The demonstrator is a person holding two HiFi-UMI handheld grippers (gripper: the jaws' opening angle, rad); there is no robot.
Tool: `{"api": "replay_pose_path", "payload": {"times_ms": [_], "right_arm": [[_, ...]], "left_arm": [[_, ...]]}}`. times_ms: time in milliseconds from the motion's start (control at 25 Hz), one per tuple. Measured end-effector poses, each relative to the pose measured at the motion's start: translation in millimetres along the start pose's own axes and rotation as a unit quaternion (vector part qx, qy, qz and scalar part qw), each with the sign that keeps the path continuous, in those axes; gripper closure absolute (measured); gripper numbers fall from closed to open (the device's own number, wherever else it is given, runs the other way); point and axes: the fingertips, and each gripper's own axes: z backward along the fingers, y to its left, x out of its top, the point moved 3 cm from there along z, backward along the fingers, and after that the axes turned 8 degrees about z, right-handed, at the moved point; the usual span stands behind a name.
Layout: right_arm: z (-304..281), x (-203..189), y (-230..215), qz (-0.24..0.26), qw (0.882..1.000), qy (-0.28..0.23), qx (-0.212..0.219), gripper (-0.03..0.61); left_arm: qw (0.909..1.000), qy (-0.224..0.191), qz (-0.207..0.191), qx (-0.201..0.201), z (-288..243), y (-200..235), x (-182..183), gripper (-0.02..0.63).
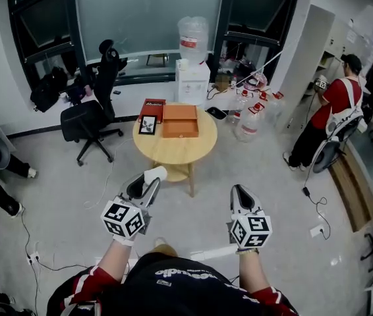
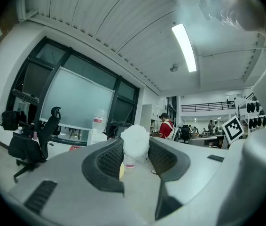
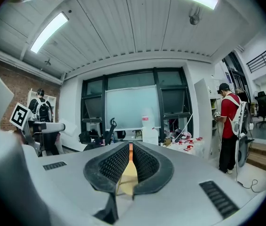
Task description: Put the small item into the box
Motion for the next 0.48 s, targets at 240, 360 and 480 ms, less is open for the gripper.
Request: {"api": "replay_pose_path", "payload": {"times_ms": [240, 360, 480], "right_arm": [[3.7, 2.4, -2.1, 0.001, 1.0, -0.013, -0.007, 0.543], [5.0, 5.5, -2.0, -0.006, 1.0, -0.016, -0.001, 0.543], [6.2, 7.2, -0.5, -0.008, 1.0, -0.019, 0.003, 0.543]], "left_arm": [[1.0, 0.002, -0.002, -0.001, -0.8, -4.5, 1.0, 0.445], [1.0, 0.005, -0.003, 0.001, 0.2, -7.4, 2.9, 0.445], [0.9999, 0.008, -0.005, 0.002, 1.7, -9.4, 3.6, 0.445]]}}
